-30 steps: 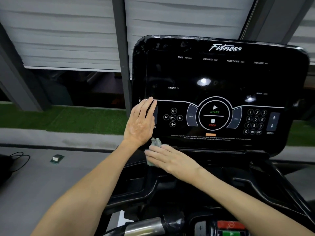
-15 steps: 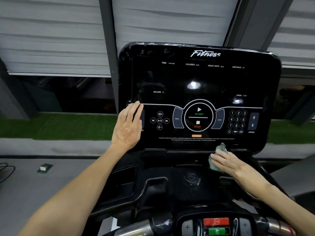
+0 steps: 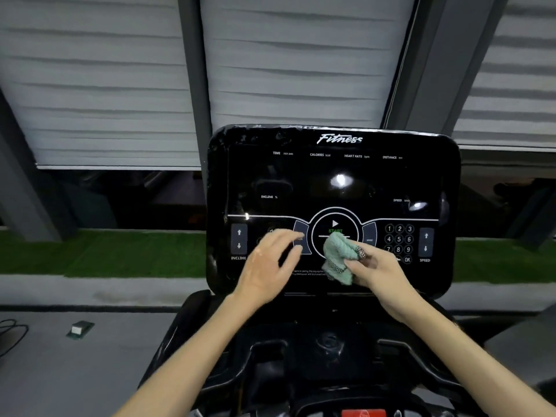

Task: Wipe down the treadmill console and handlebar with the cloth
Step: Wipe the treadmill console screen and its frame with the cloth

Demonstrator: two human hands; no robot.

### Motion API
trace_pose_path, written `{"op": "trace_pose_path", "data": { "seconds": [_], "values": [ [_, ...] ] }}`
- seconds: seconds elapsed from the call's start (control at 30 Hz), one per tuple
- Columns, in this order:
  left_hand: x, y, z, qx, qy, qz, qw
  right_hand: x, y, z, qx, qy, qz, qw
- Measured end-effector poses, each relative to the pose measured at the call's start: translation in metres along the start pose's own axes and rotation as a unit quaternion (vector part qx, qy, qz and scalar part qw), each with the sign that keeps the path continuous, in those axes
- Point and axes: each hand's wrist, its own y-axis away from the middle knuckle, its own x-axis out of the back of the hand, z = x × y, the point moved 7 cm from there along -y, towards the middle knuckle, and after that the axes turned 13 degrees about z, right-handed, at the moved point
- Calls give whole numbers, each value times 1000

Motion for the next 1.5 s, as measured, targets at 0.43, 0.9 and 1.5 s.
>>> {"op": "trace_pose_path", "data": {
  "seconds": [0.43, 0.9, 1.5],
  "values": [
    [-8, 52, 33, 178, -33, 3, 984, -43, 30, 12, -123, -117, -118, 978],
    [86, 132, -8, 264, -190, 95, 941, -178, 70, 41, -169, -103, -244, 949],
    [146, 129, -135, 228, -126, 23, 965, -246, 43, 23, 90, 291, -122, 945]
  ]
}}
